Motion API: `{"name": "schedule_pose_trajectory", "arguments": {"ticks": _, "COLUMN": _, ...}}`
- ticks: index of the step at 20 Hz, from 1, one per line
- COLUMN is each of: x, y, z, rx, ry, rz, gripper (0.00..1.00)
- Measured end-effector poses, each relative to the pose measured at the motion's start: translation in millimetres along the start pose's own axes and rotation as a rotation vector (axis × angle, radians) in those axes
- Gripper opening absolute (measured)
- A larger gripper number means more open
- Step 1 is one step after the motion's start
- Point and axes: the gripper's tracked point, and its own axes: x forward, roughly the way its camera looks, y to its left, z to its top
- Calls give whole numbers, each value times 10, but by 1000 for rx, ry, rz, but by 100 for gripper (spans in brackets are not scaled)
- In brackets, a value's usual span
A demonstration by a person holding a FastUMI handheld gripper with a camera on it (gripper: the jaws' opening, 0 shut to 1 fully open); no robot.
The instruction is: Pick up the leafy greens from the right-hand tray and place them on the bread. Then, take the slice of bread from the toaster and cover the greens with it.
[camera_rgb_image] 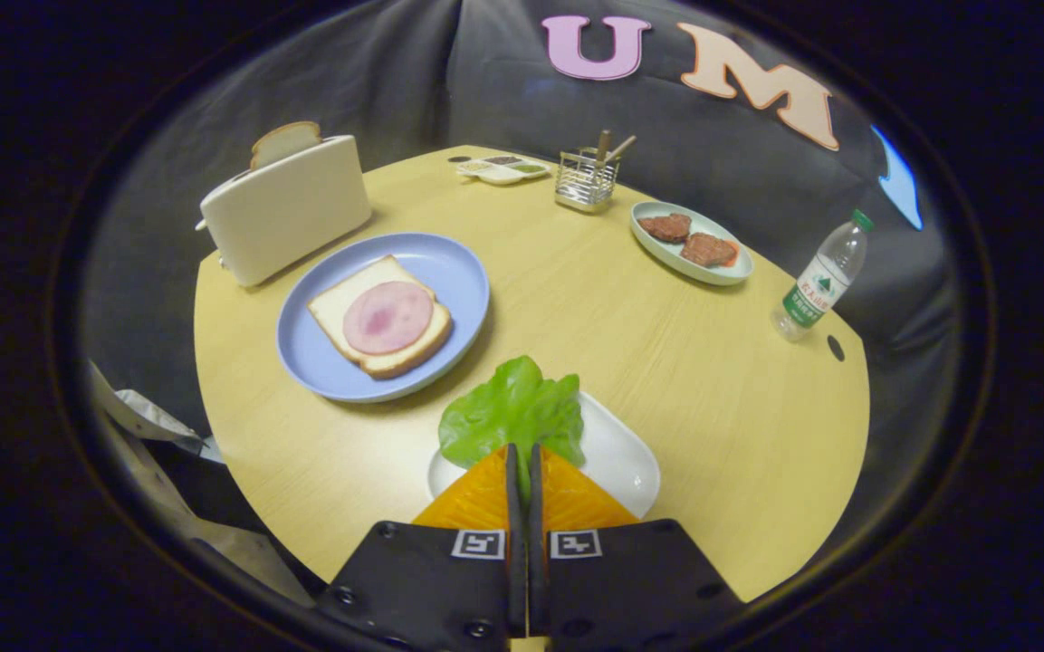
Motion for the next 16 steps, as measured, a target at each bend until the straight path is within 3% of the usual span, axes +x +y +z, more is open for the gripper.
{"name": "schedule_pose_trajectory", "arguments": {"ticks": 9, "x": -150, "y": 410, "z": 719, "rx": -71, "ry": -99, "rz": 37, "gripper": 5}}
{"name": "schedule_pose_trajectory", "arguments": {"ticks": 16, "x": -1, "y": 961, "z": 1152, "rx": -95, "ry": -144, "rz": 90, "gripper": 4}}
